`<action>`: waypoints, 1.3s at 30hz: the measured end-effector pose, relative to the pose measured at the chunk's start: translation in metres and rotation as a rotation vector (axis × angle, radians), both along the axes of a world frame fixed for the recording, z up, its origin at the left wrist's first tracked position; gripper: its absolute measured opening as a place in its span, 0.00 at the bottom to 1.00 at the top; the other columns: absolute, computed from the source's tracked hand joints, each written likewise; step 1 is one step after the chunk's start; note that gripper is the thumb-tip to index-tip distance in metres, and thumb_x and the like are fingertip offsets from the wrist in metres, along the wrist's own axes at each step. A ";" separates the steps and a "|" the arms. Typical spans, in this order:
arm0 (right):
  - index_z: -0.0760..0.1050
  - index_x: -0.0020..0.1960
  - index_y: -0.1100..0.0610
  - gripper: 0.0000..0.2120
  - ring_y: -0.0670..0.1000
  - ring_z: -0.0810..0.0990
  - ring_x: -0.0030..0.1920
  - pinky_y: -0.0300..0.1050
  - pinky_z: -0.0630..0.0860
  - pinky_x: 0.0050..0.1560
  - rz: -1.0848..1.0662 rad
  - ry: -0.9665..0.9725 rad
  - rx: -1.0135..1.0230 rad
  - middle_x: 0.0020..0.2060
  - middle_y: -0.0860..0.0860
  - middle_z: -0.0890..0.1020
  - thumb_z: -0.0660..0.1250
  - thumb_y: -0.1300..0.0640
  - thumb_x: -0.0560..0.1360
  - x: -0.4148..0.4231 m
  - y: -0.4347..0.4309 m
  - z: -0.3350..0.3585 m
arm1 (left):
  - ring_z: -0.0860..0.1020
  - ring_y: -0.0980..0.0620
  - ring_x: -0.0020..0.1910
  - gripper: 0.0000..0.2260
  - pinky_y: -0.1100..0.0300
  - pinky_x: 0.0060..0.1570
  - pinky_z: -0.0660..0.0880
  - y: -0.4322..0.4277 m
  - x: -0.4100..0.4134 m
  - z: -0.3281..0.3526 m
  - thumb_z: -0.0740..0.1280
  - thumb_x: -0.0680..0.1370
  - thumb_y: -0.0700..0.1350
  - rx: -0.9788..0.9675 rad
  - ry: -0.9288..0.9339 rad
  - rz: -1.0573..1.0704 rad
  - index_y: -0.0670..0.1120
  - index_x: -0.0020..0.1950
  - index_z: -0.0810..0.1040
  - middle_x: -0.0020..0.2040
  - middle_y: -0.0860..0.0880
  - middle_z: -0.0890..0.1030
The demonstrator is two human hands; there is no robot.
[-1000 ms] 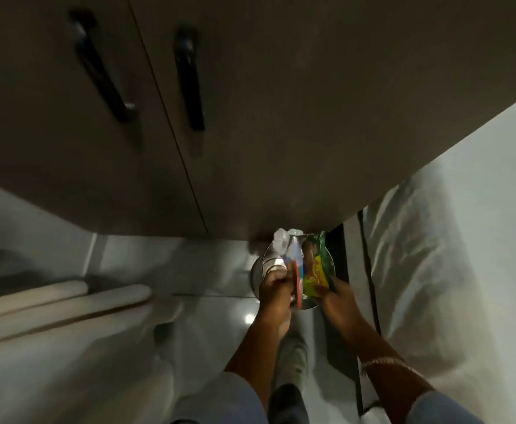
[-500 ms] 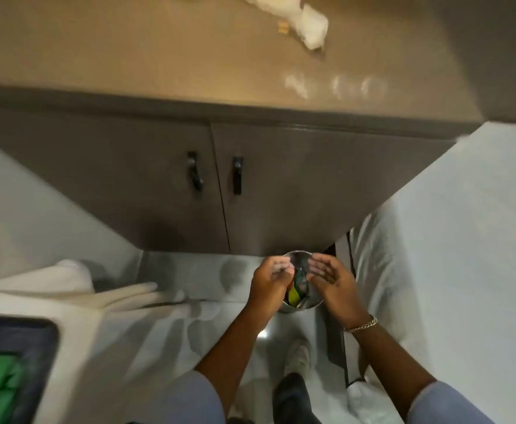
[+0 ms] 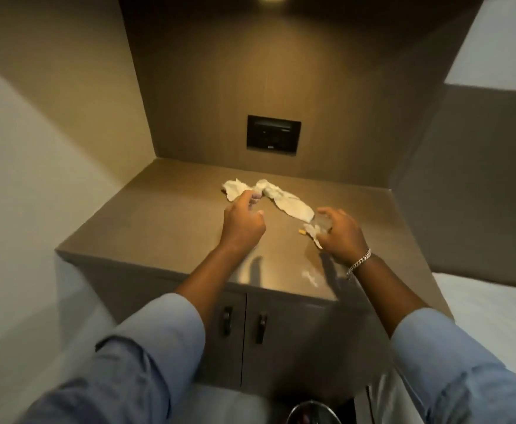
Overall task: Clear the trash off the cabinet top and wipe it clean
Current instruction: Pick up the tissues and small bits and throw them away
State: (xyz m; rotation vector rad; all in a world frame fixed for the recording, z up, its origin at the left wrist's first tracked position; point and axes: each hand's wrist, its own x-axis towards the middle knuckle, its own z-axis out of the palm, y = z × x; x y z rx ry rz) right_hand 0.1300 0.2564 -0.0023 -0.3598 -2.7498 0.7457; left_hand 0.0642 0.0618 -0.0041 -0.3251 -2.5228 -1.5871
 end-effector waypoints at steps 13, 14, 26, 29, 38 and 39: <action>0.81 0.52 0.56 0.09 0.57 0.80 0.46 0.43 0.71 0.40 0.256 -0.287 0.115 0.41 0.53 0.83 0.72 0.59 0.72 -0.188 0.022 -0.016 | 0.79 0.43 0.48 0.07 0.54 0.45 0.76 0.014 -0.170 -0.041 0.69 0.73 0.38 -0.669 0.005 0.082 0.42 0.50 0.83 0.50 0.42 0.82; 0.82 0.48 0.58 0.05 0.59 0.81 0.47 0.44 0.71 0.41 0.251 -0.300 0.135 0.43 0.57 0.84 0.70 0.59 0.73 -0.195 0.015 -0.023 | 0.80 0.44 0.47 0.06 0.54 0.45 0.77 0.013 -0.168 -0.042 0.69 0.74 0.38 -0.606 -0.011 0.092 0.43 0.49 0.84 0.49 0.42 0.83; 0.85 0.43 0.61 0.04 0.59 0.83 0.37 0.54 0.79 0.39 0.260 0.398 -0.382 0.36 0.60 0.86 0.74 0.61 0.70 -0.099 -0.040 0.084 | 0.77 0.52 0.35 0.03 0.55 0.39 0.76 -0.001 -0.061 0.073 0.75 0.70 0.37 0.221 0.121 -0.180 0.39 0.42 0.82 0.37 0.43 0.82; 0.85 0.49 0.64 0.09 0.51 0.80 0.41 0.50 0.79 0.43 0.253 0.391 -0.583 0.42 0.62 0.87 0.75 0.65 0.69 -0.021 -0.049 0.087 | 0.77 0.49 0.37 0.08 0.56 0.38 0.75 -0.008 0.005 0.080 0.76 0.69 0.35 0.313 0.114 -0.273 0.37 0.44 0.79 0.37 0.42 0.80; 0.83 0.55 0.66 0.13 0.60 0.85 0.50 0.54 0.81 0.53 -0.064 0.044 -0.650 0.49 0.62 0.87 0.73 0.68 0.71 0.184 -0.024 -0.073 | 0.82 0.54 0.35 0.17 0.58 0.41 0.81 0.020 0.181 -0.096 0.76 0.65 0.28 0.373 -0.433 -0.420 0.50 0.38 0.80 0.35 0.50 0.84; 0.83 0.55 0.66 0.13 0.60 0.85 0.50 0.54 0.81 0.53 -0.118 -0.028 -0.673 0.49 0.62 0.87 0.73 0.68 0.71 0.200 -0.018 -0.107 | 0.82 0.57 0.36 0.16 0.60 0.41 0.81 0.027 0.196 -0.132 0.75 0.66 0.29 0.350 -0.551 -0.413 0.50 0.39 0.81 0.36 0.52 0.85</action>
